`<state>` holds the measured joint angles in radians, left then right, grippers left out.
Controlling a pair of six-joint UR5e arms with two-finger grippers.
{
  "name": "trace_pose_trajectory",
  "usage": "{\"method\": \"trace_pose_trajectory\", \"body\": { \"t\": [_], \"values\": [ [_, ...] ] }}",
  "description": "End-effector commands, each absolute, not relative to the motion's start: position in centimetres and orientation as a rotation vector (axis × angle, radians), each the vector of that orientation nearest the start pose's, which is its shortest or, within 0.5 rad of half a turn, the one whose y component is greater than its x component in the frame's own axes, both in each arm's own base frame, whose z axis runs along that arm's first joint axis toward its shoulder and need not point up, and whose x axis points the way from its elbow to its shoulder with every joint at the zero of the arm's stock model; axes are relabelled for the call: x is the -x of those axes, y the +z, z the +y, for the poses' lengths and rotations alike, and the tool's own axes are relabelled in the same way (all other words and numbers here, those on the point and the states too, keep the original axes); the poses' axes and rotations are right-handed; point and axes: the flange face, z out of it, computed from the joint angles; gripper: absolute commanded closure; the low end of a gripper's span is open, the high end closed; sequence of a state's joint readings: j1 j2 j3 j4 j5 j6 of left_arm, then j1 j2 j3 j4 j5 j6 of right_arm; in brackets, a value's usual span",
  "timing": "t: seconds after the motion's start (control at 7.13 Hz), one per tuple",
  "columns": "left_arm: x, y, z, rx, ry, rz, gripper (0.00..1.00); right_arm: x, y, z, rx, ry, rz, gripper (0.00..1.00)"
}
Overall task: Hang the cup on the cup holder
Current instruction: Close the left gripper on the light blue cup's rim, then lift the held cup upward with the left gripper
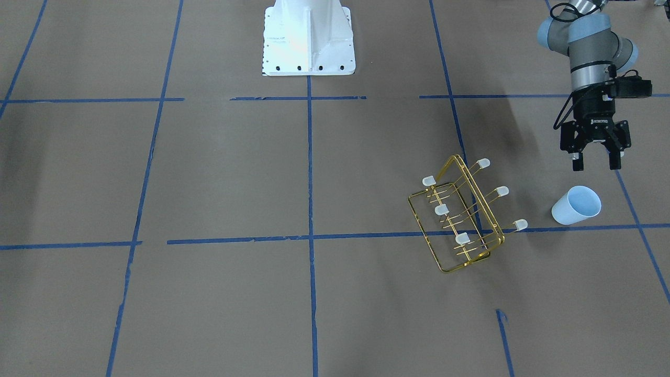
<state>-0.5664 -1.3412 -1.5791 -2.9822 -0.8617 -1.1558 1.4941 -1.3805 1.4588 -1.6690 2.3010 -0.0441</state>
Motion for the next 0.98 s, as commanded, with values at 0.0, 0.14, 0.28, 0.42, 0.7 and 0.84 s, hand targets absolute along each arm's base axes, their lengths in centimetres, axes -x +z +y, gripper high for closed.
{"method": "trace_pose_trajectory", "body": {
  "t": [0.0,0.14,0.28,0.42,0.7,0.84],
  "values": [
    [-25.0,62.0,-37.7,-1.107,-0.543,0.668,0.00,-2.3,62.5,-57.3,0.031,-0.108,-0.730,0.00],
    [-26.2,62.8,-37.9,-1.096,-0.543,0.670,0.00,-2.3,62.5,-57.3,0.031,-0.108,-0.730,0.00],
    [-27.1,63.1,-38.3,-1.095,-0.544,0.669,0.00,-2.3,62.5,-57.3,0.031,-0.108,-0.730,0.00],
    [-27.8,63.6,-38.5,-1.093,-0.537,0.662,0.00,-2.3,62.5,-57.3,0.031,-0.108,-0.730,0.00],
    [-29.4,64.2,-38.6,-1.100,-0.527,0.650,0.00,-2.3,62.5,-57.3,0.031,-0.108,-0.730,0.00],
    [-29.7,64.2,-38.5,-1.097,-0.522,0.653,0.01,-2.3,62.5,-57.3,0.031,-0.107,-0.730,0.00]
  ]
}}
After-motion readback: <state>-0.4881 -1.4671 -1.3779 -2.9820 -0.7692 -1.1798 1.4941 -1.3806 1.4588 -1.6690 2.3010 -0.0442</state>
